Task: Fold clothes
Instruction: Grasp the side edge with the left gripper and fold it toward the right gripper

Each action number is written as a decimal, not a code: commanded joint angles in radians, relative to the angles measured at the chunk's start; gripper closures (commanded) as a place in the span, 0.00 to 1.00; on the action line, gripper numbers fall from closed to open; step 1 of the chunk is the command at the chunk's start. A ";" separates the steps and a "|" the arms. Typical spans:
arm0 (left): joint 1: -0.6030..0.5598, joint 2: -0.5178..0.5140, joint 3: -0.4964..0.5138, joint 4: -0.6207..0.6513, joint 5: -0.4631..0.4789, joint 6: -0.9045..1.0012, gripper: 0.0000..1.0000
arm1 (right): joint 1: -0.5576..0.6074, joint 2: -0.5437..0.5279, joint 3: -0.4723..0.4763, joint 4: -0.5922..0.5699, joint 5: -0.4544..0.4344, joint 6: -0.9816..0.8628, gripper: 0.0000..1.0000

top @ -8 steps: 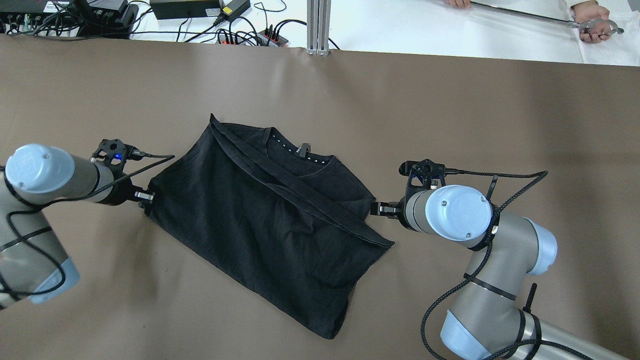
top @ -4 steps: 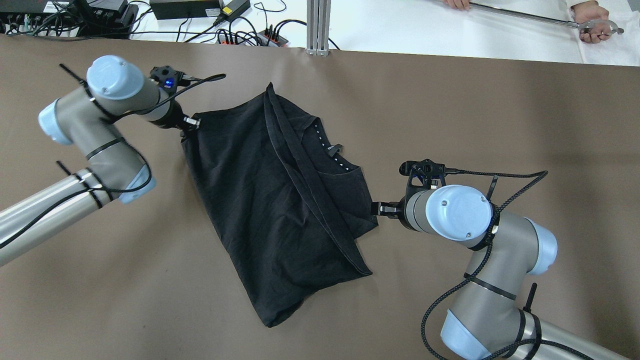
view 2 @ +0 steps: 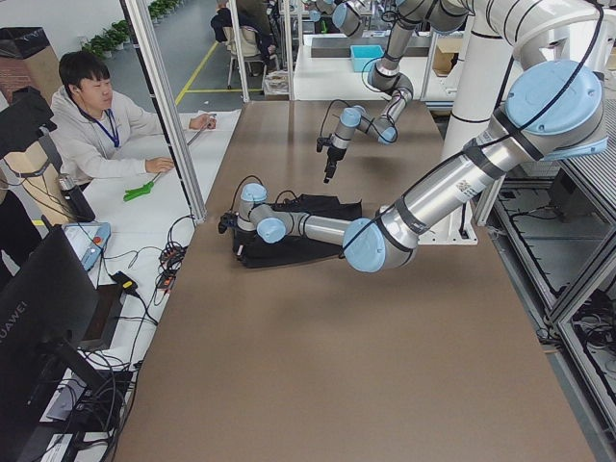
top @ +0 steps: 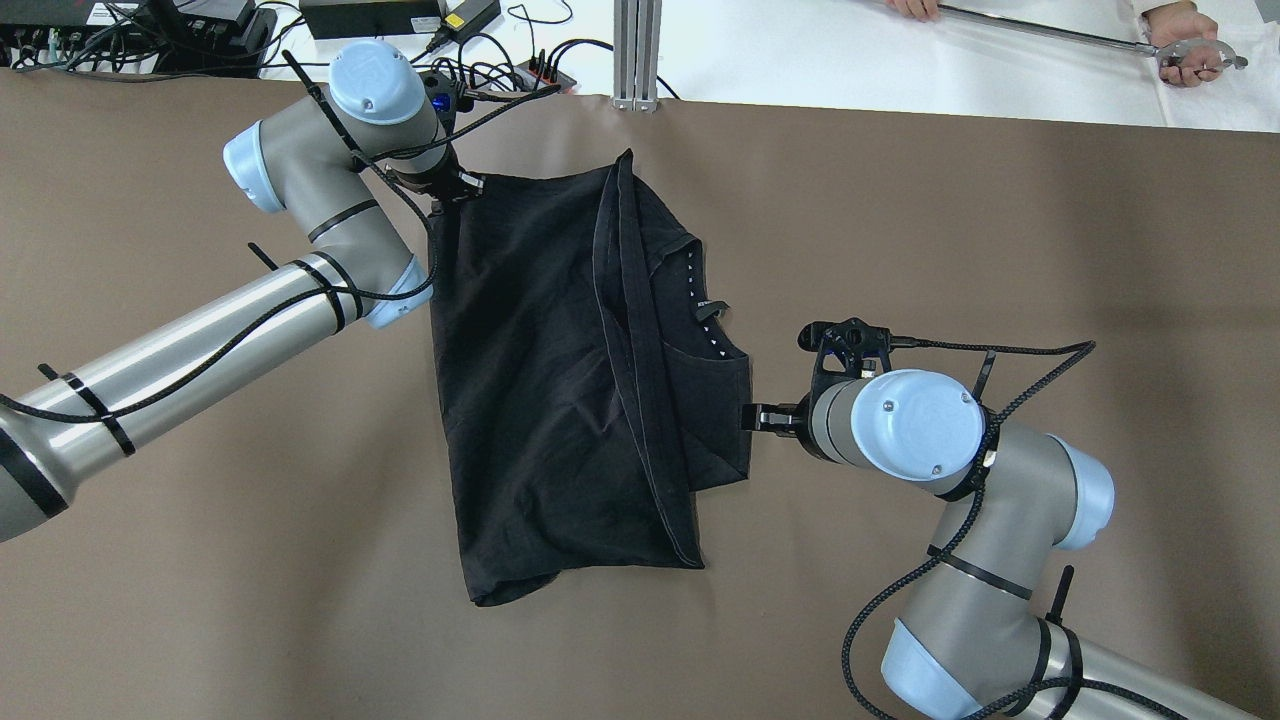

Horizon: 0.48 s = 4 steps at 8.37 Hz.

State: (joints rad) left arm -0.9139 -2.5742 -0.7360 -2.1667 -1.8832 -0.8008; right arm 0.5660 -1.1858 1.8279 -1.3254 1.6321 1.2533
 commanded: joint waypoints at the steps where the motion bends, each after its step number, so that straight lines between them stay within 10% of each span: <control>1: -0.002 -0.044 0.044 -0.004 0.013 0.006 0.78 | 0.000 0.000 -0.001 0.000 0.000 0.000 0.06; 2: -0.003 -0.038 0.029 -0.008 0.022 0.027 0.01 | 0.000 0.000 -0.001 0.000 0.000 0.000 0.06; 4: -0.064 -0.023 -0.020 -0.007 -0.064 0.087 0.00 | -0.002 0.011 -0.001 -0.002 -0.001 0.032 0.06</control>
State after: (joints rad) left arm -0.9262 -2.6072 -0.7171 -2.1744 -1.8719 -0.7600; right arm 0.5654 -1.1825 1.8270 -1.3260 1.6322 1.2587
